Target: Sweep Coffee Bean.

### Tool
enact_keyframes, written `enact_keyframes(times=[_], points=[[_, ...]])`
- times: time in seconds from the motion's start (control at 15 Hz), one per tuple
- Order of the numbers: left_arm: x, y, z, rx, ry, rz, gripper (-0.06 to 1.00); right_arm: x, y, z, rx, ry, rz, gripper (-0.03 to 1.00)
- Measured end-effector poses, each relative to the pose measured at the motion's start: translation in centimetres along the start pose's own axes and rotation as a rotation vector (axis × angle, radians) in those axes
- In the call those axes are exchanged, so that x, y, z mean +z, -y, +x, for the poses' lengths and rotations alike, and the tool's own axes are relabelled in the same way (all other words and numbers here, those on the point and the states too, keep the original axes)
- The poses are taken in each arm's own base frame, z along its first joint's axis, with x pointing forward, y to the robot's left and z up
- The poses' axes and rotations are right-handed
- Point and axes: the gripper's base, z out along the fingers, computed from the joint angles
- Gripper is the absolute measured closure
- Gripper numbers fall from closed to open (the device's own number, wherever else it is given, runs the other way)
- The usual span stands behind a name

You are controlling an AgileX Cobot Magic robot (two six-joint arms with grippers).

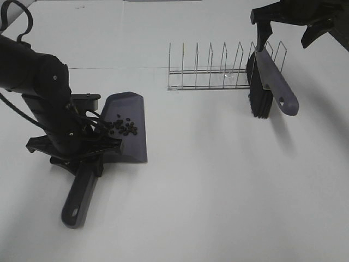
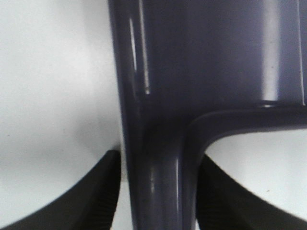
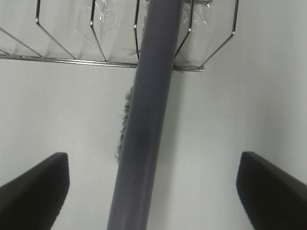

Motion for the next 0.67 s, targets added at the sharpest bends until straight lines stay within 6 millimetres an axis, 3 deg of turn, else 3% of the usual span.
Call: enact_keyframes(times=[0.13,0.27,0.47,0.67], points=[[-0.6,0.3,-0.5,0.002,-0.034,-0.003,0.39,-1.2,0.1,0.1,0.001,0.004,-0.001,0.16],[-2.6,0.8,-1.0,0.010,-0.015,0.008,0.35,-3.5,0.4,0.1,0.005,0.032,-0.002,0.16],[-8.4,1.0,-1.0,0.054,0.102,0.021,0.34,-7.2,0.8,0.6,0.009,0.093,-0.013,0.16],[-15.1,0.3,1.2,0.101,0.186,-0.003,0.34,-10.7,0.9,2.6,0.004,0.115,-0.055,0.16]])
